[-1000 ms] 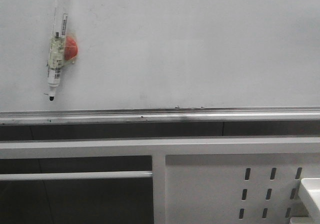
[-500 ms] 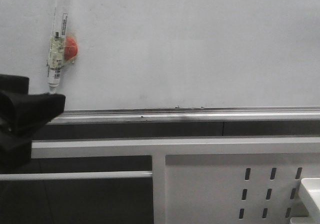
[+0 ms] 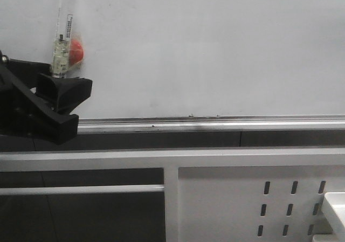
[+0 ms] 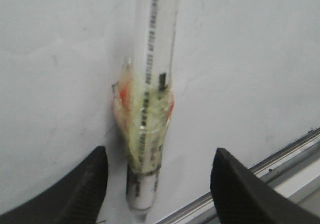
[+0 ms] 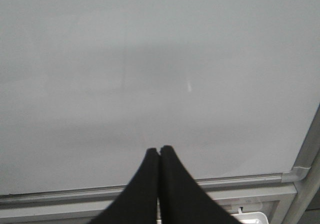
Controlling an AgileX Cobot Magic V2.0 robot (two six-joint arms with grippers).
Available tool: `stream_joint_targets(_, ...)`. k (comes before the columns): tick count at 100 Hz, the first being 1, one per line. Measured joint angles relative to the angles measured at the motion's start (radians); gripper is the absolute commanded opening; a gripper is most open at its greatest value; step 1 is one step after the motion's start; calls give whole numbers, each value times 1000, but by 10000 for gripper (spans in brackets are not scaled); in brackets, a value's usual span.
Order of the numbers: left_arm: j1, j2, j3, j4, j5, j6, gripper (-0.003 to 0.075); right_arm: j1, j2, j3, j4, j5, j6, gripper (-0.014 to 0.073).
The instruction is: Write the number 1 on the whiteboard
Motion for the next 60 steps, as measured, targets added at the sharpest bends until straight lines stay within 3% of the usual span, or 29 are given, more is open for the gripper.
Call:
stream_joint_targets(6, -3, 4, -7, -9, 0, 0, 265, 0, 0, 0, 0, -2, 0, -69)
stream_joint_targets(15, -3, 13, -9, -40, 0, 0, -20, 0, 0, 0, 0, -6, 0, -69)
stream_joint_targets(36, -3, 13, 7, -21, -1, 16, -20, 39, 0, 0, 3, -10, -31, -69)
stream_joint_targets(60, -3, 13, 22, 238, -1, 103, -20, 275, 0, 0, 173, 18, -459, -69)
